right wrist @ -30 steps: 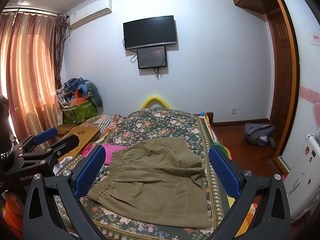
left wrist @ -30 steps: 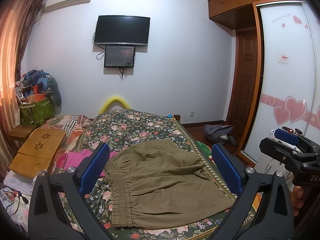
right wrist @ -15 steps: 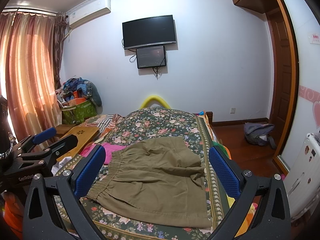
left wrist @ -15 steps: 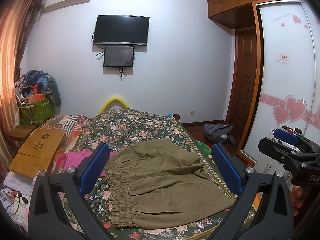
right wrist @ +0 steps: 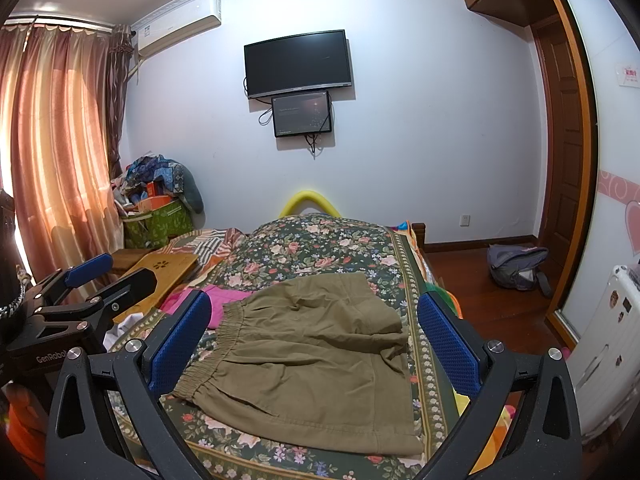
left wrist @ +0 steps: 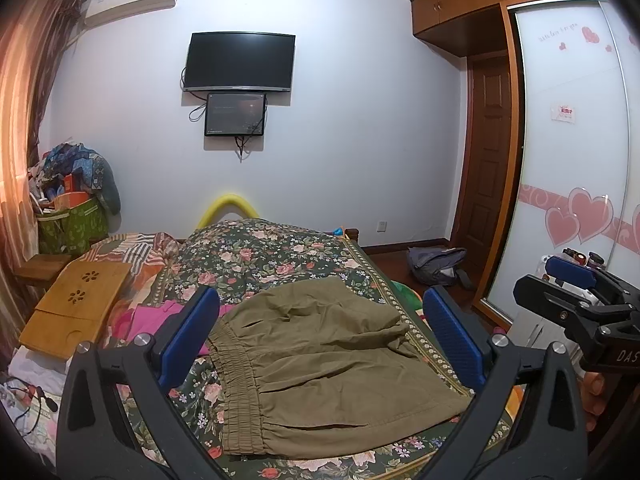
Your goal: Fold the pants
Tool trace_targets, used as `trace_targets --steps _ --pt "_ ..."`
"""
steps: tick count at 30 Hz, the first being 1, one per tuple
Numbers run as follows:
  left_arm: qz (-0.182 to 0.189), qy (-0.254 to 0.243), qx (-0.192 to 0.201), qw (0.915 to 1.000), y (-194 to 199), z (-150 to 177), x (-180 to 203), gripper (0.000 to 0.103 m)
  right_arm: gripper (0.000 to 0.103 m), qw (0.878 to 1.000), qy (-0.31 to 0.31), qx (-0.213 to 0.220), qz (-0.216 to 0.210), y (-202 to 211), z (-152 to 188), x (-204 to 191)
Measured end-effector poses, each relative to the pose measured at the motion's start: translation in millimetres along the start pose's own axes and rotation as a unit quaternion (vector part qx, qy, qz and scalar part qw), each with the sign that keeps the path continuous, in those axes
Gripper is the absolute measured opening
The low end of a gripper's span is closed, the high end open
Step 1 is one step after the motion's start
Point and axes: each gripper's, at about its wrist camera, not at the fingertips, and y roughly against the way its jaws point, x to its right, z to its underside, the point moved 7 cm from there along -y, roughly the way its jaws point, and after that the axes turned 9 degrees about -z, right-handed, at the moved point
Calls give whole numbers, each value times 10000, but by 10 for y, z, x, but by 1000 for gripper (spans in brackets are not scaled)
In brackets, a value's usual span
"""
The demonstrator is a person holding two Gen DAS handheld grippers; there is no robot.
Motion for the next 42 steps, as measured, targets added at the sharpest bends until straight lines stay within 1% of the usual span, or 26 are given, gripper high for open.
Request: trace_targets --steps 20,31,36,42 --pt "-28 24 -35 10000 10 -1 23 103 103 10000 35 -35 -21 -37 7 -50" --pt "-6 61 -69 10000 -48 -30 -2 103 103 10000 23 -46 -18 -51 21 -44" --pt "-79 156 -196 9997 -167 -11 -71 103 103 9999 8 -100 1 -88 37 -16" --pt "-116 253 -485 9984 -479 69 -164 103 103 9995 16 -261 166 -243 112 147"
